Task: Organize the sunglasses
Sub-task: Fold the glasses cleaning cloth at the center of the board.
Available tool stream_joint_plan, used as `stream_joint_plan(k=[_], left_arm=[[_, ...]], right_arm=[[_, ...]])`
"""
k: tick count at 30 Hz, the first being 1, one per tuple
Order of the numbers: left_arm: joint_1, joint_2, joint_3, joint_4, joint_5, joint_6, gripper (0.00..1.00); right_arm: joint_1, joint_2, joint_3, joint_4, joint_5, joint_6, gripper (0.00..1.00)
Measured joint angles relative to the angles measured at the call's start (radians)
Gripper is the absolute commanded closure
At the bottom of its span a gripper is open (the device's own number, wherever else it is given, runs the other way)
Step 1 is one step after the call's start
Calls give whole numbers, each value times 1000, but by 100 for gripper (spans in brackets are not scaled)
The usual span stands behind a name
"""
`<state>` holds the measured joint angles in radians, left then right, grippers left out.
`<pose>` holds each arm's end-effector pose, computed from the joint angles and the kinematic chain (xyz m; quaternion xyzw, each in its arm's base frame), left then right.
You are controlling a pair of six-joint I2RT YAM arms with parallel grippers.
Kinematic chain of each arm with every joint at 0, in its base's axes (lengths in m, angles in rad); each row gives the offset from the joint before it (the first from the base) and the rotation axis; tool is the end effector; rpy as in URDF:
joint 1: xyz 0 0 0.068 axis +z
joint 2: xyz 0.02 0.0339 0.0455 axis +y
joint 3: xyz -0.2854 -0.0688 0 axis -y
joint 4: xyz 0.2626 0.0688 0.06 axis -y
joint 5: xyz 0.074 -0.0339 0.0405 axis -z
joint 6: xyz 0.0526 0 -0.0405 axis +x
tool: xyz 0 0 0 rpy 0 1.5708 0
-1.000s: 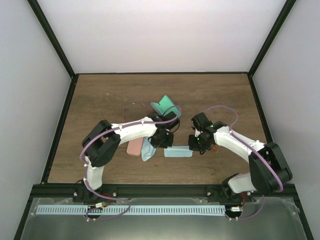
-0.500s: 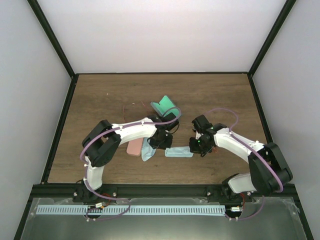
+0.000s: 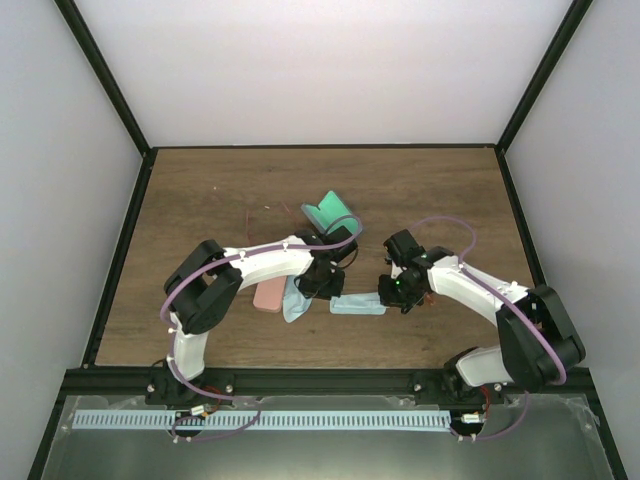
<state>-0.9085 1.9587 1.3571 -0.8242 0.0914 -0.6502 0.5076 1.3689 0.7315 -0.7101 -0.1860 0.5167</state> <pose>0.2401 -0.3158 0.1535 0.1316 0.9876 -0.0833 0.0194 0.2027 0.1239 0.1625 -0.0058 0.9895 0.1348 0.0515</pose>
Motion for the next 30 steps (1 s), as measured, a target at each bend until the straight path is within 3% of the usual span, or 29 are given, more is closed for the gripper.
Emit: stream_joint_plan(k=[7, 12, 20, 23, 27, 30], left_arm=[[0, 0, 0, 0, -1, 0, 96], [3, 0, 1, 0, -19, 0, 96], [25, -57, 36, 2, -53, -2, 86], [26, -78, 58, 15, -66, -3, 71], [45, -129, 62, 43, -76, -9, 26], [101, -159, 64, 70, -76, -13, 13]], right_arm=[[0, 0, 0, 0, -23, -3, 80], [0, -3, 3, -6, -30, -2, 58], [0, -25, 110, -44, 21, -2, 45], [0, -25, 142, -42, 36, -2, 44], [0, -9, 158, -44, 51, -3, 42], [0, 29, 198, -42, 63, -3, 42]])
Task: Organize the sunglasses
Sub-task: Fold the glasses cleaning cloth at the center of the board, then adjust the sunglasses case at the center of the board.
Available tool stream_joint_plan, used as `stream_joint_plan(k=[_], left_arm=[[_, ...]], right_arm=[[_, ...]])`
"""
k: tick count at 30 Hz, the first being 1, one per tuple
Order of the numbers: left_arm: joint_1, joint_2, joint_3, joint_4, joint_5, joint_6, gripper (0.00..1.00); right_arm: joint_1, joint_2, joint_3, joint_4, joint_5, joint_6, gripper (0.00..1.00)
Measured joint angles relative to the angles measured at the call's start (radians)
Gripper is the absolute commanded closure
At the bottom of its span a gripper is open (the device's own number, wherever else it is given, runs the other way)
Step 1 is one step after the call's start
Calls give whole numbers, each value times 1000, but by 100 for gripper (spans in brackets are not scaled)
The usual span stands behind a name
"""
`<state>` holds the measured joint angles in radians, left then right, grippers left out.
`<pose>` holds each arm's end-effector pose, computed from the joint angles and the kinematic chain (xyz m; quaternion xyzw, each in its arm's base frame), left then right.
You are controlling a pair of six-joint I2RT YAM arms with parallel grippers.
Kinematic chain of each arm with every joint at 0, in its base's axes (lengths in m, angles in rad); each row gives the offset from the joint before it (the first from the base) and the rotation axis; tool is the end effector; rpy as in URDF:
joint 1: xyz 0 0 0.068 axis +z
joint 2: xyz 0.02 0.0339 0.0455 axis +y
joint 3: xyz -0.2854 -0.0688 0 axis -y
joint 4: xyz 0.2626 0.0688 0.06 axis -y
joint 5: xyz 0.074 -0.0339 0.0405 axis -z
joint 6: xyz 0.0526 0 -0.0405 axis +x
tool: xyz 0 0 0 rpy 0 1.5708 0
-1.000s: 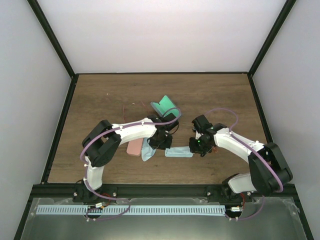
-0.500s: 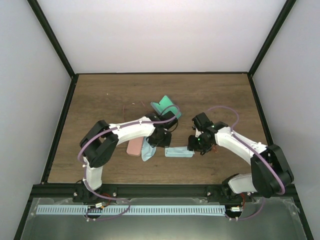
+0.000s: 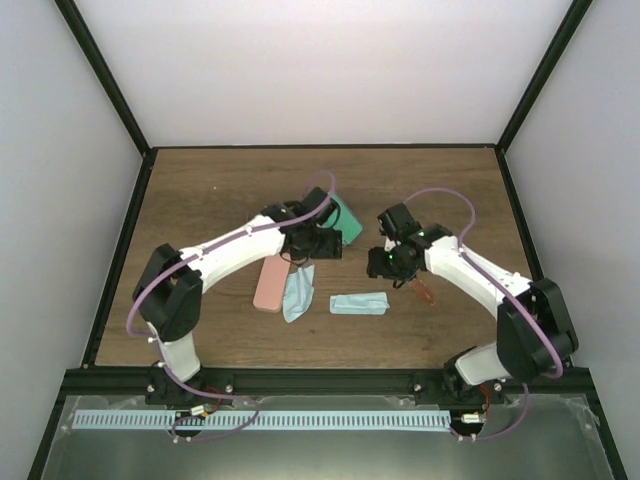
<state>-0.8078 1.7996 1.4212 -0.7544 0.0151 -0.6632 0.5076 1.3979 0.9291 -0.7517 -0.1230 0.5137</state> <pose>0.2791 -0.2930 0.2356 0.0721 0.9734 -0.1512 0.1561 0.2377 0.1396 0.2110 -0.0077 0.9829 0.1378 0.1222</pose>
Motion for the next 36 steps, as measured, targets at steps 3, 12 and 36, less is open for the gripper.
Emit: stream_joint_plan(k=[3, 12, 36], left_arm=[[76, 9, 26, 12, -4, -1, 15], [191, 175, 350, -32, -41, 42, 20], [293, 177, 388, -101, -29, 120, 20]], right_arm=[[-4, 71, 77, 16, -2, 1, 42], [-103, 365, 256, 245, -300, 193, 24], [-119, 512, 148, 745, -644, 876, 47]])
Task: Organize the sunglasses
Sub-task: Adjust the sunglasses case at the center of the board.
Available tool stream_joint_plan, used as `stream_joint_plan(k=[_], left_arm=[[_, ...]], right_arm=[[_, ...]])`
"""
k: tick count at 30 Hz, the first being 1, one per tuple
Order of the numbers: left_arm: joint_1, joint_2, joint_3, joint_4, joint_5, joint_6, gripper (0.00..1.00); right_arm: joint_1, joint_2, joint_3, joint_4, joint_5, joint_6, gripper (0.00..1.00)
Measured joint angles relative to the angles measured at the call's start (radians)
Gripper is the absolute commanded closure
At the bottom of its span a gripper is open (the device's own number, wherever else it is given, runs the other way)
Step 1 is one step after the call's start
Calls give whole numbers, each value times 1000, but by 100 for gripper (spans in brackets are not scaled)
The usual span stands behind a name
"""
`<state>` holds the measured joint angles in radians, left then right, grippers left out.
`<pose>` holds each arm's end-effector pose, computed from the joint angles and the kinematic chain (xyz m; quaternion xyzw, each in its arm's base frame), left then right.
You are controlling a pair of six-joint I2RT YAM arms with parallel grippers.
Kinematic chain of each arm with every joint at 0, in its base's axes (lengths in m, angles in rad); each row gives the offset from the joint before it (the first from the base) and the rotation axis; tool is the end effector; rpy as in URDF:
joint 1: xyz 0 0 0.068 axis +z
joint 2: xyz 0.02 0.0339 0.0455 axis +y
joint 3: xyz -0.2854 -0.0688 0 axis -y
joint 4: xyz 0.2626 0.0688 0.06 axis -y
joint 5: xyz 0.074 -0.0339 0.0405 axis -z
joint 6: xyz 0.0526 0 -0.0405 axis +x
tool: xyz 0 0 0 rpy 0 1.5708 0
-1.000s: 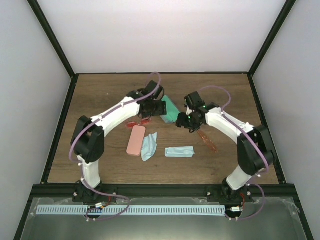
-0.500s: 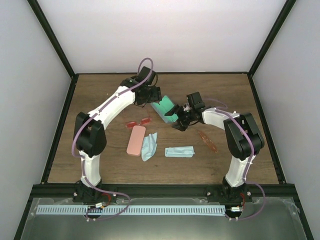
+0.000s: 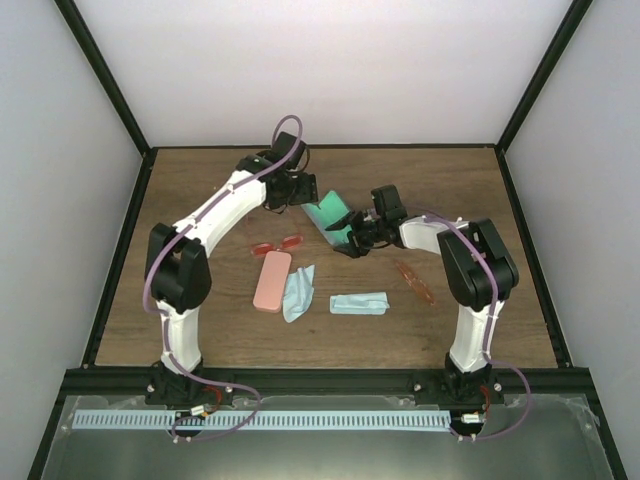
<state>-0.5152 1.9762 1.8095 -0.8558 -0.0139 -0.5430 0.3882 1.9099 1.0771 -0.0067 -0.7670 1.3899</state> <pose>0.4071 -0.2297 0.2833 -0.0153 0.9625 -0.1309 0.2371 0.3663 0.1893 0.1455 -0.2985 -0.8239 -0.4777 0.0624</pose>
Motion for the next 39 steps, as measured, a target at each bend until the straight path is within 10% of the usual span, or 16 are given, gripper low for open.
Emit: stream_joint_plan(k=[8, 39], left_arm=[[10, -1, -24, 2, 10, 17, 22], [17, -32, -110, 56, 124, 30, 24]], right_arm=[[-1, 55, -20, 12, -29, -29, 91], [-39, -172, -33, -612, 462, -678, 99]])
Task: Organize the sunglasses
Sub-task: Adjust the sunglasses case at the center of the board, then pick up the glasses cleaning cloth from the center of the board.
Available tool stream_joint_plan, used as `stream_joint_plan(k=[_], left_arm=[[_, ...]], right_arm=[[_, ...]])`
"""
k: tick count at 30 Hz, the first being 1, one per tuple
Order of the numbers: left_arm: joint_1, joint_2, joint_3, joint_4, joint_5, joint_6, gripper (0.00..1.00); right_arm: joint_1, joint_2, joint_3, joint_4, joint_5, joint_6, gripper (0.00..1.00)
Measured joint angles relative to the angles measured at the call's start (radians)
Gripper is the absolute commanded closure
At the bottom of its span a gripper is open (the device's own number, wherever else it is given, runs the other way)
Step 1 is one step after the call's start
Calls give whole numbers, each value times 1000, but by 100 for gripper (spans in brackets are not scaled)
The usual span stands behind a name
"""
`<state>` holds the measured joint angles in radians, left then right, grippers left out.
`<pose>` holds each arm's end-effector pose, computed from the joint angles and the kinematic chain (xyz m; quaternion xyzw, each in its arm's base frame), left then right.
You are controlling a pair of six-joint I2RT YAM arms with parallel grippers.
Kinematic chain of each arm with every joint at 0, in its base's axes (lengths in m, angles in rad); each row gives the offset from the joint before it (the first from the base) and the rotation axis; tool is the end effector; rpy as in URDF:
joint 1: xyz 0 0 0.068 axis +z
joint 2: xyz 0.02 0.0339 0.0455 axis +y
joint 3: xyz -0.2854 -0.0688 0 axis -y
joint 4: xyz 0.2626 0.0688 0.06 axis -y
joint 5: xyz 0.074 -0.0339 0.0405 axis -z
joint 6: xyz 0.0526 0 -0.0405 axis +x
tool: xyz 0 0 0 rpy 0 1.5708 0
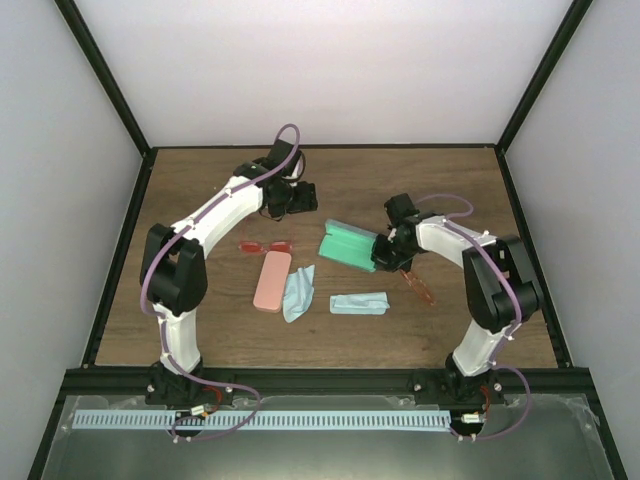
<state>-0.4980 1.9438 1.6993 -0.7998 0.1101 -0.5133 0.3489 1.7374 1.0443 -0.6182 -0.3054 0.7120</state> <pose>0.3985 -0.2233 0.2647 0.0069 0.9642 -0.1723 0.2016 0.3137 0.1309 0.1533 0.1576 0.9675 0.1948 0.0340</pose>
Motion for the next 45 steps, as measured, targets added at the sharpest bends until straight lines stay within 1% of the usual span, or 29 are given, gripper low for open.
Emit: stream_joint_plan(k=[6, 11, 13, 18, 21, 23, 26, 33, 34, 37, 39, 41, 43, 44, 45], left_arm=[[-2, 0, -1, 2, 10, -5, 21], [-24, 0, -34, 1, -18, -15, 28], [-50, 0, -72, -1, -20, -14, 31], [-165, 0, -161, -24, -29, -14, 31], [-220, -4, -213, -22, -18, -27, 30], [-227, -11, -238, -22, -18, -37, 30], [-216, -23, -240, -10, -21, -50, 30], [-208, -61, -240, 8, -27, -68, 31], [-208, -66, -240, 9, -27, -70, 32], [-209, -80, -244, 11, -26, -79, 41], [-214, -93, -255, 14, -25, -88, 48], [-230, -110, -275, 16, -24, -96, 54], [-261, -128, -301, 14, -26, -108, 67], [-276, -135, -312, 15, -27, -116, 71], [-290, -143, -327, 20, -27, -123, 72]], right_arm=[[-8, -66, 0, -88, 74, -135, 99], [-13, -68, -3, -124, 109, -204, 97], [-13, -68, -12, -129, 124, -222, 96], [-13, -60, -21, -137, 145, -248, 95], [-13, -60, -21, -139, 164, -261, 82], [-13, -60, -19, -148, 183, -278, 68], [-13, -60, -12, -163, 205, -291, 62], [-13, -84, -10, -167, 209, -292, 59], [-13, -101, -10, -166, 208, -290, 59], [-14, -155, -14, -163, 194, -281, 59], [-14, -197, -24, -156, 171, -273, 64], [-13, -241, -51, -141, 138, -260, 66], [-12, -277, -92, -127, 103, -246, 68], [-10, -287, -114, -124, 90, -242, 68], [-3, -297, -143, -119, 78, -234, 69]])
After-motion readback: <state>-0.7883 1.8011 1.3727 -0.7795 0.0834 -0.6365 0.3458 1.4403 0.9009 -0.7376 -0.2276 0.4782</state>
